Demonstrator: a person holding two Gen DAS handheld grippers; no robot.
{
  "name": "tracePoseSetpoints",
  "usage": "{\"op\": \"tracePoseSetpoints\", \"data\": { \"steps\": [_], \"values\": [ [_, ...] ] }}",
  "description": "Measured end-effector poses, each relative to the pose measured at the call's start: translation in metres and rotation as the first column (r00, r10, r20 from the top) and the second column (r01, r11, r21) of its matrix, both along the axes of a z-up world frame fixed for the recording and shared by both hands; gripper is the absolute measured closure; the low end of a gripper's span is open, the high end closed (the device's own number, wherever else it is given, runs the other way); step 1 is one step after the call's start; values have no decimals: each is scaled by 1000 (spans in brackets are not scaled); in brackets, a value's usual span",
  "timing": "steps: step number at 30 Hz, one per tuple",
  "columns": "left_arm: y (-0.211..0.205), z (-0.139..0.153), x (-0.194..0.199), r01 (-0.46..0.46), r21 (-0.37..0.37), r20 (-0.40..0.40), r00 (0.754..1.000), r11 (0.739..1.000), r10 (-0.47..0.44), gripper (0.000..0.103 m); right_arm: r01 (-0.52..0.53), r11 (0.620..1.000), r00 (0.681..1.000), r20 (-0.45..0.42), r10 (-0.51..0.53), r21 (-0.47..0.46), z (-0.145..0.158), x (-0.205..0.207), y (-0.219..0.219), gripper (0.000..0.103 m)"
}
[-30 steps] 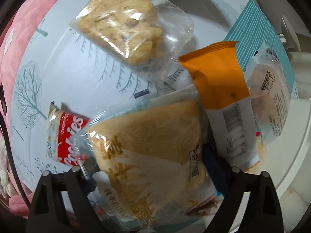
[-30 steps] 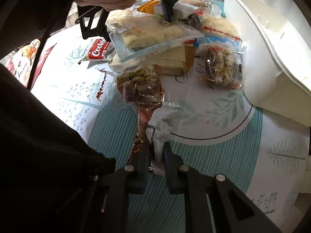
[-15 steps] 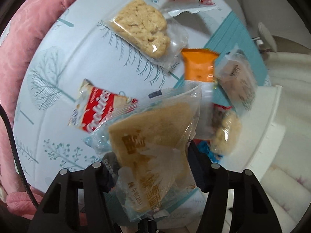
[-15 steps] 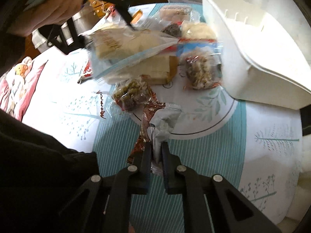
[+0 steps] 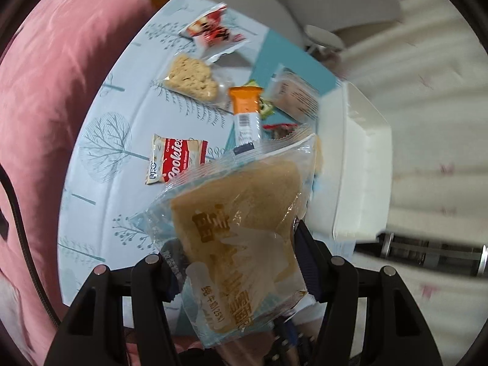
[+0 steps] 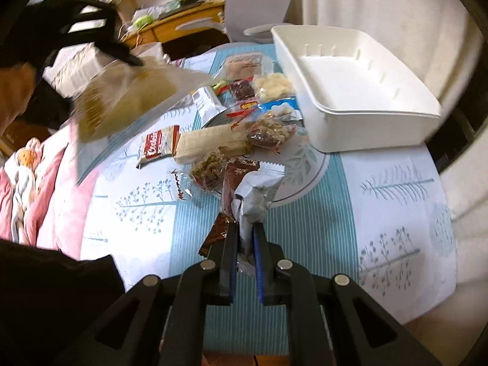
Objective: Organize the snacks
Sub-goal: 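Carry both packets over the white tray and open both grippers to drop them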
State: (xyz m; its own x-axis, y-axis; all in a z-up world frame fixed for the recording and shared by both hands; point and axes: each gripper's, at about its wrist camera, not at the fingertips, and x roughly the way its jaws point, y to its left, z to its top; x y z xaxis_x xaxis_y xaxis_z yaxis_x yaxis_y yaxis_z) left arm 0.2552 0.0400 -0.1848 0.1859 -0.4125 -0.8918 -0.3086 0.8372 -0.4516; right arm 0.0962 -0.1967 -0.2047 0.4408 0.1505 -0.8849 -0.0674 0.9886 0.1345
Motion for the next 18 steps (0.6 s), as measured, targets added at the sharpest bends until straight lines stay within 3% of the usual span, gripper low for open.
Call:
{"op": "tracePoseSetpoints", "data": {
  "steps": [7,13,18],
  "values": [
    [2,28,-35,117,30,68,991,993,-118,43,95,996,995,-15,-95,1,18,-12,-9,94],
    [-11,50,-40,210,93,126,967,973,-221,43,162,987,986,-30,-162,9,32,-12,-24,94],
    [-33,65,-33,267,139,166,943,954,-289,43,230,971,973,-32,-229,68,46,3,-55,94]
  ]
}}
